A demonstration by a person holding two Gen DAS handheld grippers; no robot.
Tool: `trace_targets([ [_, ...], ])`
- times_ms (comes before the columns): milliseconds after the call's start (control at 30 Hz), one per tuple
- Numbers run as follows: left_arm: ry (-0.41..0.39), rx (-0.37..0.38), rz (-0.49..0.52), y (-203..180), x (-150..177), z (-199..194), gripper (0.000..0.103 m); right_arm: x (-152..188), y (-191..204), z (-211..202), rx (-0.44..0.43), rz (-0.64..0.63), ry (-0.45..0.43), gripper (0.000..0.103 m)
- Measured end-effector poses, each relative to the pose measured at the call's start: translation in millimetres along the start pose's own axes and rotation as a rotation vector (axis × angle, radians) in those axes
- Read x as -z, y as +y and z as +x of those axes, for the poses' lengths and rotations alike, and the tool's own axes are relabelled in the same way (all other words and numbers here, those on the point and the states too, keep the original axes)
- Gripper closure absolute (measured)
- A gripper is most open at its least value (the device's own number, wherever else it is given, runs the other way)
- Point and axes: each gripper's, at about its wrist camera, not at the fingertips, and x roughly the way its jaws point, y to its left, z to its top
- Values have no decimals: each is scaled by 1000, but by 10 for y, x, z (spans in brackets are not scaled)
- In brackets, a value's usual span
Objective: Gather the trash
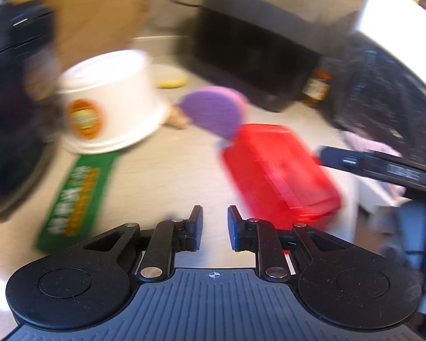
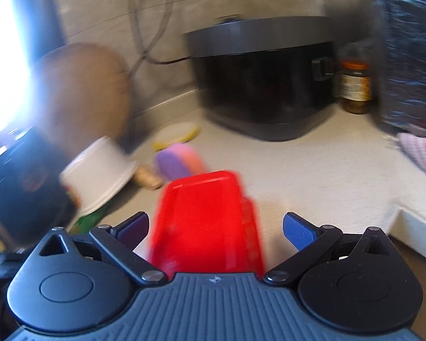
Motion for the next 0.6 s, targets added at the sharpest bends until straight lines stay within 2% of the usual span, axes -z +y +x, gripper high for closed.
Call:
trace_targets([
  [200, -15, 90, 43, -356, -67, 22, 81, -35, -246, 68, 69, 67, 2, 2],
  [400, -4, 78, 8, -395, -114, 139, 81, 52, -434, 145, 147, 86, 34, 3],
  [533, 24, 80, -8, -380, -119, 262, 81, 148, -565, 138, 91, 162, 44, 11],
  [600, 18, 93, -4, -373, -124, 303, 78, 149, -567, 125, 62, 170, 38, 24],
])
